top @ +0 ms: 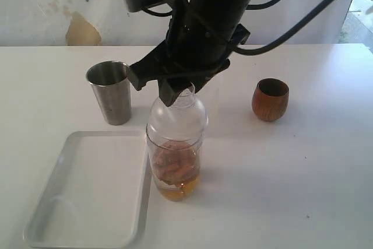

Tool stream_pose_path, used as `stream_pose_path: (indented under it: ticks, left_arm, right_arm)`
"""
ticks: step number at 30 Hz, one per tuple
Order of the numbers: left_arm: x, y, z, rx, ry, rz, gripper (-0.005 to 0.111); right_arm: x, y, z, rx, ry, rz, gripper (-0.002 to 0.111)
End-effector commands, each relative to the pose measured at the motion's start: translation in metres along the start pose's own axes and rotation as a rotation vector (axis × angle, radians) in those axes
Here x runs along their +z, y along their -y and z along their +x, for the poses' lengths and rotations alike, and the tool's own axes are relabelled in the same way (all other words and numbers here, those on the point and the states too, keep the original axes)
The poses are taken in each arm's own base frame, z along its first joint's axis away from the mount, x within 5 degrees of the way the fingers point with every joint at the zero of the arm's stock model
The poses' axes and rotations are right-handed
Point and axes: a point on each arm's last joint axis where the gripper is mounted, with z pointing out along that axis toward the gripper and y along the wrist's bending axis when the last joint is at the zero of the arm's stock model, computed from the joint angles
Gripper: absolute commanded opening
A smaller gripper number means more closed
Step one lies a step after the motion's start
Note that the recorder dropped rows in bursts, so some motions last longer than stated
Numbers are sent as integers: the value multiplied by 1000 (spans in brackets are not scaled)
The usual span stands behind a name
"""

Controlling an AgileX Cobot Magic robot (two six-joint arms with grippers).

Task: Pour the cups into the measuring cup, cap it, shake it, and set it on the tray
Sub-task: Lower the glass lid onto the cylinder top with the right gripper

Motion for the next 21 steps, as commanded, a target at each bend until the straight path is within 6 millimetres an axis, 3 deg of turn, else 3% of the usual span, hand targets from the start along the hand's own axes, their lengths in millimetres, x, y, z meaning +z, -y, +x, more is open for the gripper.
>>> stream_pose_path:
  ticks: [1,21]
  left_arm:
    - [0,0,1,3,10,0,0]
    - [0,0,1,3,10,0,0]
  right_arm:
    - [-1,0,0,3,2,2,0]
    - [7,0,-1,5,-17,0,0]
